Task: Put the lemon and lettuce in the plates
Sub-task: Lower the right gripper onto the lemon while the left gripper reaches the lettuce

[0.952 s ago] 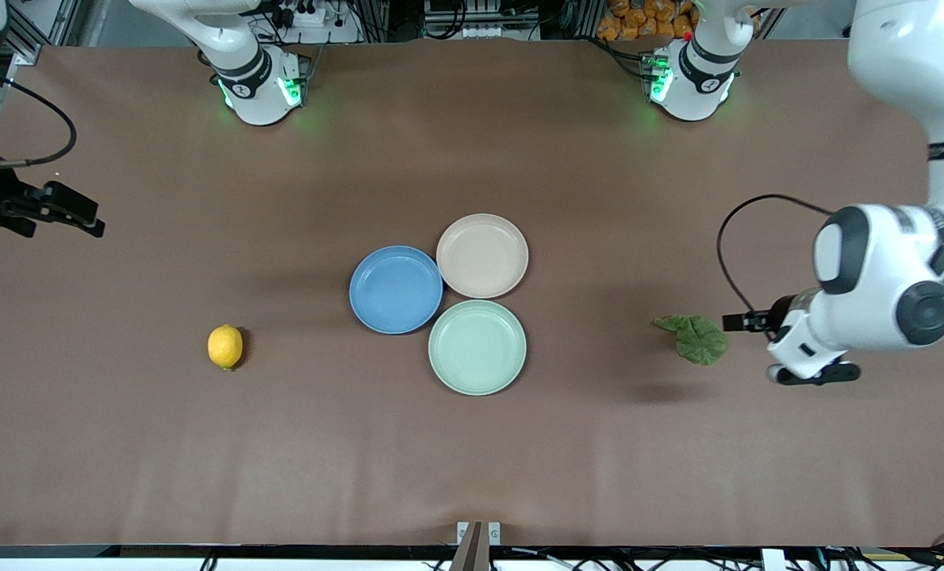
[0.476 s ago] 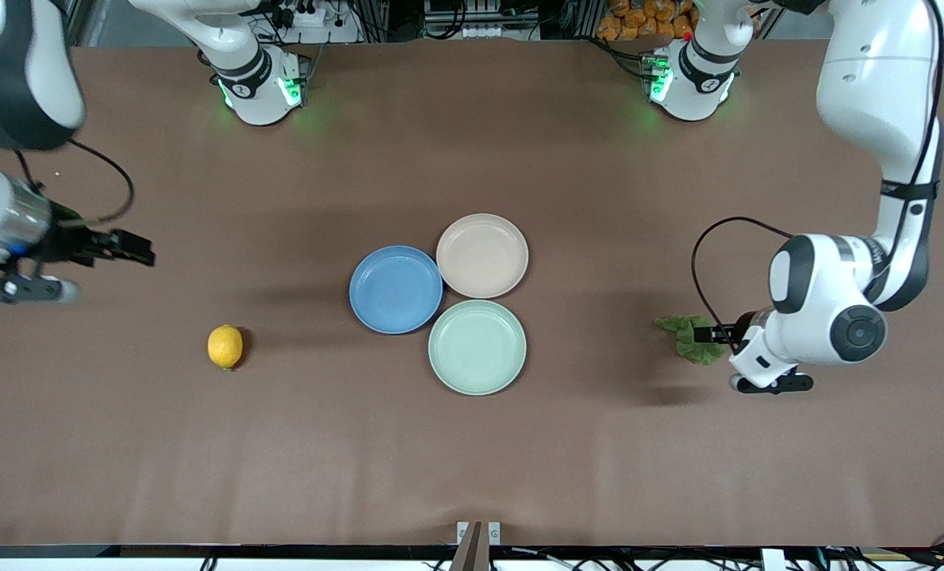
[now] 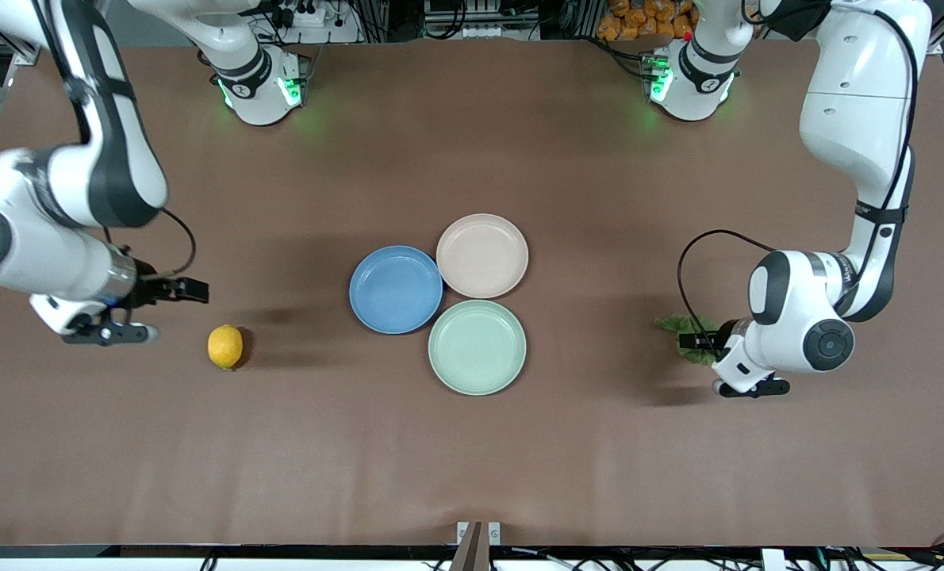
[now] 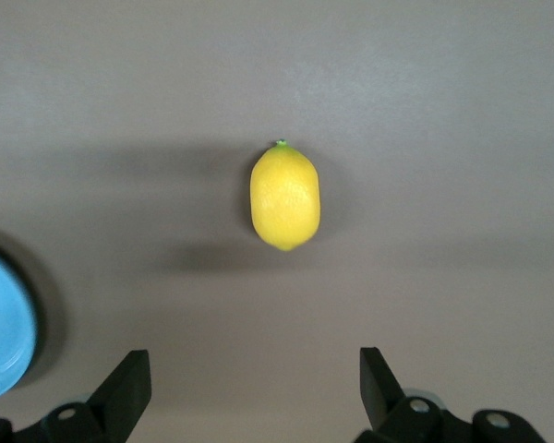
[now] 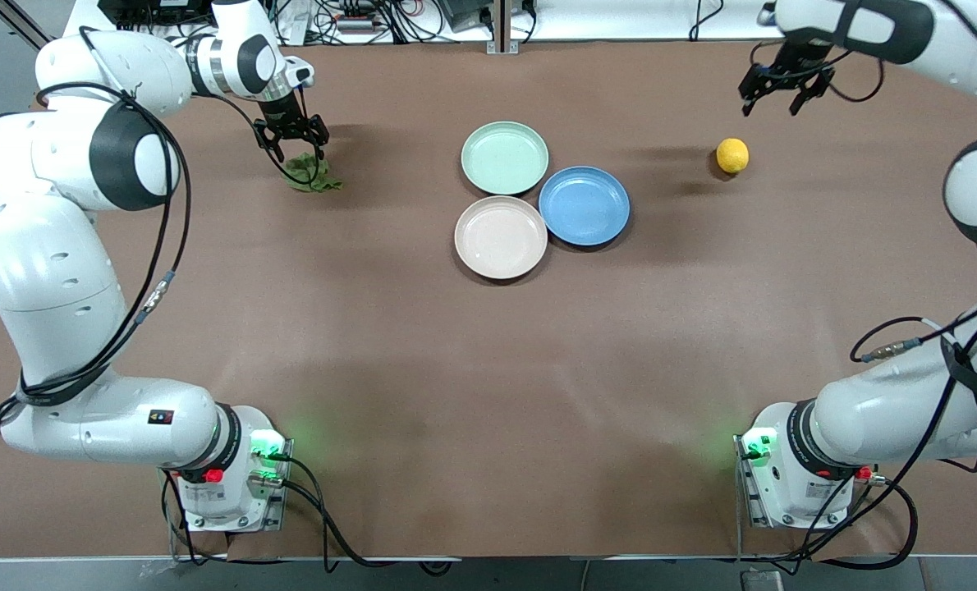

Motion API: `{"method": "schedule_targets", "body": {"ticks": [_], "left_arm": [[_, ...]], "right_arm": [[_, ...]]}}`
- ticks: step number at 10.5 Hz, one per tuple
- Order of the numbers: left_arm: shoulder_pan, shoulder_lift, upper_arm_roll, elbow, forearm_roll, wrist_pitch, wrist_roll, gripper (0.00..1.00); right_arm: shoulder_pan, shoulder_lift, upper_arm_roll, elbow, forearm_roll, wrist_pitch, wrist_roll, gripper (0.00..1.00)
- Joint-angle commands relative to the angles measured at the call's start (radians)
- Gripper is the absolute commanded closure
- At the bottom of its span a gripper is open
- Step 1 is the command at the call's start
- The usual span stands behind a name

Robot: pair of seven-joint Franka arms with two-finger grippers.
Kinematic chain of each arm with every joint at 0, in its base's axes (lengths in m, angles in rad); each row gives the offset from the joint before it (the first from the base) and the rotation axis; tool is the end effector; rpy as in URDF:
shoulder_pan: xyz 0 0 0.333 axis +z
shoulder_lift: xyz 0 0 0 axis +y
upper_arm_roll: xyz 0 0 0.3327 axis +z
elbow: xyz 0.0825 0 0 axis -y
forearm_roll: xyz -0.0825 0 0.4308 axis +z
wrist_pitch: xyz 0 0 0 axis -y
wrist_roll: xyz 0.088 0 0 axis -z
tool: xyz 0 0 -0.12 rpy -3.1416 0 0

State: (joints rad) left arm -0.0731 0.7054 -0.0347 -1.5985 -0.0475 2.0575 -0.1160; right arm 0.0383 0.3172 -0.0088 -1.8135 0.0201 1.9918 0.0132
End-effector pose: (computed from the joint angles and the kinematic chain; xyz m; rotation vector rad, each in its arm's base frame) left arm 0.7058 -0.0773 0.1684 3.0819 0.0634 -0.3898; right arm 0.6612 0.0213 0.3335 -3.1220 -0.0110 0.2176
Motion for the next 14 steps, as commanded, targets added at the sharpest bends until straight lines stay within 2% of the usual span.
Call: {"method": "schedule_targets", "body": {"ticks": [1,3,5,6,7,8,10,11,12,14], "left_arm": [[0.009,0.016,0.001,0.008,-0.057,0.018,0.03,0.0],[0.009,0.028,0.001,0.006,-0.06,0.018,0.03,0.0],[0.009,0.039,-0.001,0.008,-0.06,0.019,0.032,0.06],[0.009,0.04,-0.001,0.008,-0.06,0.019,0.032,0.16],[0.009,0.04,-0.001,0.008,-0.06,0.019,0.035,0.35],[0.009,0.04,-0.001,0.008,-0.06,0.019,0.048,0.5],[0.009,0.039,-0.001,0.009,-0.069,0.019,0.062,0.73],[0.01,0.036,-0.001,0.009,-0.069,0.018,0.064,0.94],[0.01,0.031,-0.001,0.011,-0.071,0.018,0.07,1.0],[0.01,0.023,-0.001,0.017,-0.071,0.006,0.091,1.0]], "right_arm": [[0.008,0.065,-0.007,0.01,0.017,0.051,0.001,0.0],[0.002,0.104,-0.007,0.01,0.015,0.076,-0.001,0.0],[0.003,0.154,-0.007,0.01,0.015,0.129,-0.002,0.0],[0.0,0.175,-0.007,0.01,0.015,0.154,-0.002,0.0],[-0.004,0.192,-0.007,0.011,0.015,0.171,-0.002,0.0],[-0.005,0.209,-0.007,0.013,0.015,0.189,-0.002,0.0],[-0.008,0.24,-0.007,0.013,0.015,0.24,-0.002,0.0],[-0.008,0.253,-0.007,0.013,0.015,0.254,-0.002,0.0],[-0.008,0.261,-0.008,0.013,0.014,0.26,-0.002,0.02],[-0.008,0.281,-0.01,0.01,0.004,0.294,-0.002,0.09]]}}
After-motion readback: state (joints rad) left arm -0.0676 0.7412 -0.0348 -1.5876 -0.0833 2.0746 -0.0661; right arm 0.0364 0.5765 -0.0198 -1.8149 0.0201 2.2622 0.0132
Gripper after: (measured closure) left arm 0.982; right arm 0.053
